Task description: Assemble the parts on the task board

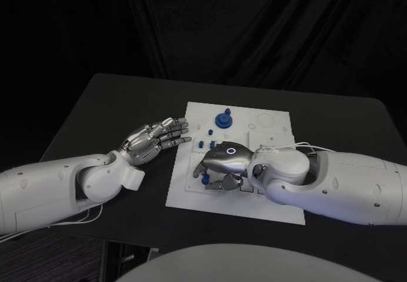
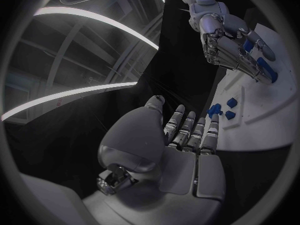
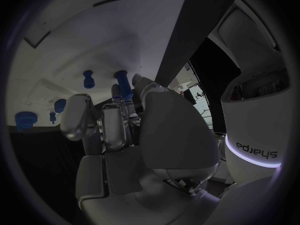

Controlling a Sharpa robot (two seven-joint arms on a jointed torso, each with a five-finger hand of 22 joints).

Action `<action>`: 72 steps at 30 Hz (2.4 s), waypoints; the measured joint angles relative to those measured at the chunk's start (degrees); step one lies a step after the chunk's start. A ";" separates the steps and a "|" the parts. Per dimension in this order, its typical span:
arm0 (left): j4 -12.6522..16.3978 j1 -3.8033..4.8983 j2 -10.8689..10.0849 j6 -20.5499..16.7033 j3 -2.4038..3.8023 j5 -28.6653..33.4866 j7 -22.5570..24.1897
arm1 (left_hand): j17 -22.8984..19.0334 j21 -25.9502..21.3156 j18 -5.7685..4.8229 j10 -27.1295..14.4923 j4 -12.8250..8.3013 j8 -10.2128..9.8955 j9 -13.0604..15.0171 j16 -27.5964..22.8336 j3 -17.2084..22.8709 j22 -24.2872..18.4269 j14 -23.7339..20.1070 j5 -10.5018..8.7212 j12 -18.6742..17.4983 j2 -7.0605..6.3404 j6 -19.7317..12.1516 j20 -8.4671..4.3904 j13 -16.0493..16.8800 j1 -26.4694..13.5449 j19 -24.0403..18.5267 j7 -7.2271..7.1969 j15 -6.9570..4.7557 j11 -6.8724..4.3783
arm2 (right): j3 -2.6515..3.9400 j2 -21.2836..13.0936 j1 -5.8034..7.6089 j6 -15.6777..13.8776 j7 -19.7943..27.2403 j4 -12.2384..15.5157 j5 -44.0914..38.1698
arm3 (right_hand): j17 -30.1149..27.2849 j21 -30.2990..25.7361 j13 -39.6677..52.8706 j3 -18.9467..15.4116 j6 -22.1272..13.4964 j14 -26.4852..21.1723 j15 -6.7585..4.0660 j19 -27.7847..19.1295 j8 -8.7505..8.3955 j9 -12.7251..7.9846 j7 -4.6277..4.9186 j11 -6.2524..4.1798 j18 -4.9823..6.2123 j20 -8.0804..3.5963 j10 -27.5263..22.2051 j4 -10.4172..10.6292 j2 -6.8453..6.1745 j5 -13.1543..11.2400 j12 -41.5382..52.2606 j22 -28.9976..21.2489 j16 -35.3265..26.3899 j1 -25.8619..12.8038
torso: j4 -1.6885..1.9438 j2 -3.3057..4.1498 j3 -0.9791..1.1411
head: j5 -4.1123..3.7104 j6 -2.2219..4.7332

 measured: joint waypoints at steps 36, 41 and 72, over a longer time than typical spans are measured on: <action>1.53 -0.13 -0.95 -7.82 -0.02 -10.00 5.15 | -1.31 -2.60 0.00 -6.59 -0.23 -0.84 -0.69 -9.24 -1.21 -5.23 -5.76 -0.07 -3.63 -0.61 -5.04 -7.91 -0.75 -0.61 -7.08 -1.70 -7.77 -6.79 | -0.12 -30.87 7.32 -10.60 -2.83 11.74 33.14 | -0.14 -3.09 64.89 -10.15 8.97 -0.30 -4.51 0.05 17.33 5.89 -0.38 -5.97 0.87 -3.75 17.62 2.91 5.16 1.81 73.72 -0.02 0.44 -4.95 | 0.16 0.04 -0.21 | -5.51 0.00; 1.49 -0.13 -0.95 -10.27 0.00 -12.81 5.31 | -1.66 -4.84 0.01 -12.61 1.17 -3.02 -1.55 -11.82 -2.61 -10.37 -6.48 -1.11 -8.29 -0.61 -14.31 -7.35 -1.38 -0.61 -10.13 -9.17 -7.50 -14.92 | -0.25 -32.82 4.57 -9.51 -9.05 12.11 32.36 | 5.26 8.88 68.54 -10.35 6.67 0.63 -5.29 3.53 22.63 9.89 -1.44 -6.86 -1.02 -4.95 26.90 3.21 5.27 2.27 79.05 -0.02 7.19 -14.42 | -0.09 0.08 -0.30 | -6.67 0.00; 1.03 -0.13 -0.75 -12.99 -0.01 -16.08 5.54 | -1.41 -5.10 2.73 -13.94 0.15 -3.05 -1.26 -10.65 -3.00 -11.46 -5.63 1.10 -6.25 0.40 -12.24 -1.30 -1.34 2.37 -10.54 -5.65 -3.97 -11.48 | -0.24 -31.96 0.75 1.28 -29.90 15.93 20.50 | 5.36 16.48 68.53 -7.37 7.24 0.64 -7.30 3.52 31.21 18.11 -3.95 -8.79 -1.88 -6.58 27.37 3.28 3.30 3.03 80.27 -0.02 10.31 -20.95 | -0.23 0.12 -0.22 | -11.01 0.00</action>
